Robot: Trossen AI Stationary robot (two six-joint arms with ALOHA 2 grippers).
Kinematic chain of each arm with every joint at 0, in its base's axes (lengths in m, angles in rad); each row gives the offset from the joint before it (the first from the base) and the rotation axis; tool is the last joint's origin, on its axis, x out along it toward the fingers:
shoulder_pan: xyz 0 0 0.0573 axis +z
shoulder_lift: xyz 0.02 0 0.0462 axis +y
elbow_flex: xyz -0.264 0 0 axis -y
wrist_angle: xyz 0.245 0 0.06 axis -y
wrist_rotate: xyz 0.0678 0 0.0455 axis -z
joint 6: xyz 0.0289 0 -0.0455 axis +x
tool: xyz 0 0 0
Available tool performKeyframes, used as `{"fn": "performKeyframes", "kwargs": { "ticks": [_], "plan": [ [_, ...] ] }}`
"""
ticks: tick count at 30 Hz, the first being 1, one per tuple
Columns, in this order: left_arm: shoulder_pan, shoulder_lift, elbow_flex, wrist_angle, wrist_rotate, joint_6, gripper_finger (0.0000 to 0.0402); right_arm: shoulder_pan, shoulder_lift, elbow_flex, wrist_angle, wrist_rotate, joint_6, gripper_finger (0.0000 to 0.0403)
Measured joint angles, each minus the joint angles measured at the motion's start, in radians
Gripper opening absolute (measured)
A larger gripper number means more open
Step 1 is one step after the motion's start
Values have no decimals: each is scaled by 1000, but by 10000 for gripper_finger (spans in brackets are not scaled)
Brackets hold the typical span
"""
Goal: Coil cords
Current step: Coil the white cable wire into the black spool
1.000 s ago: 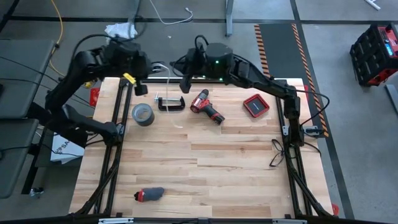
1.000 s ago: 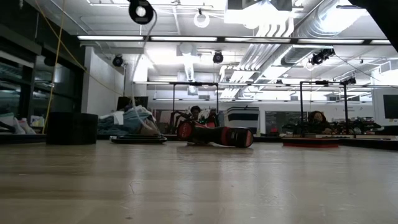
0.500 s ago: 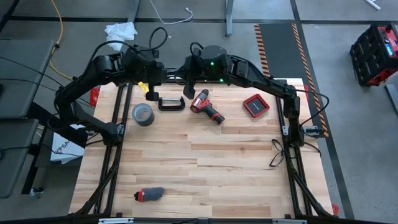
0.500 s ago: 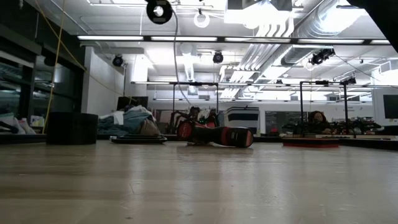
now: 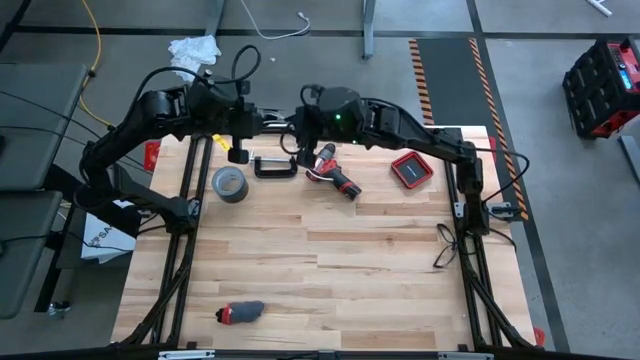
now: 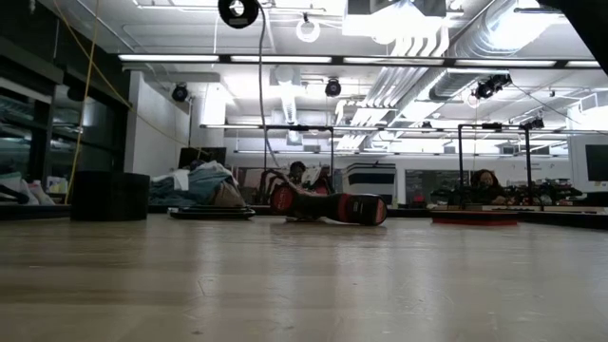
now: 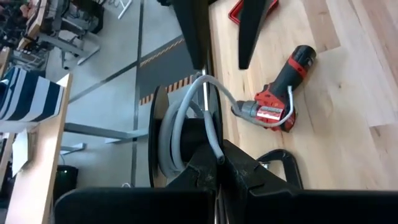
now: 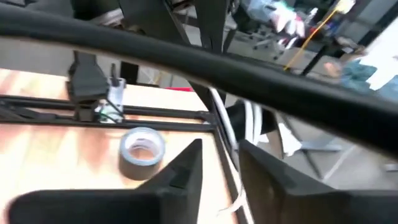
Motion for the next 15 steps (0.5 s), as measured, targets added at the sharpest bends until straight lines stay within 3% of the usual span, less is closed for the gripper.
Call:
{"fn": "performKeyframes", "kwargs": {
  "ticks": [6, 15],
  "plan": [
    [-13, 0, 0, 0, 63, 20, 0, 37, 0, 0, 8, 146, -94, 133],
    [-47, 0, 0, -2, 46, 21, 0, 43, 0, 0, 8, 166, -73, 130]
  ]
}}
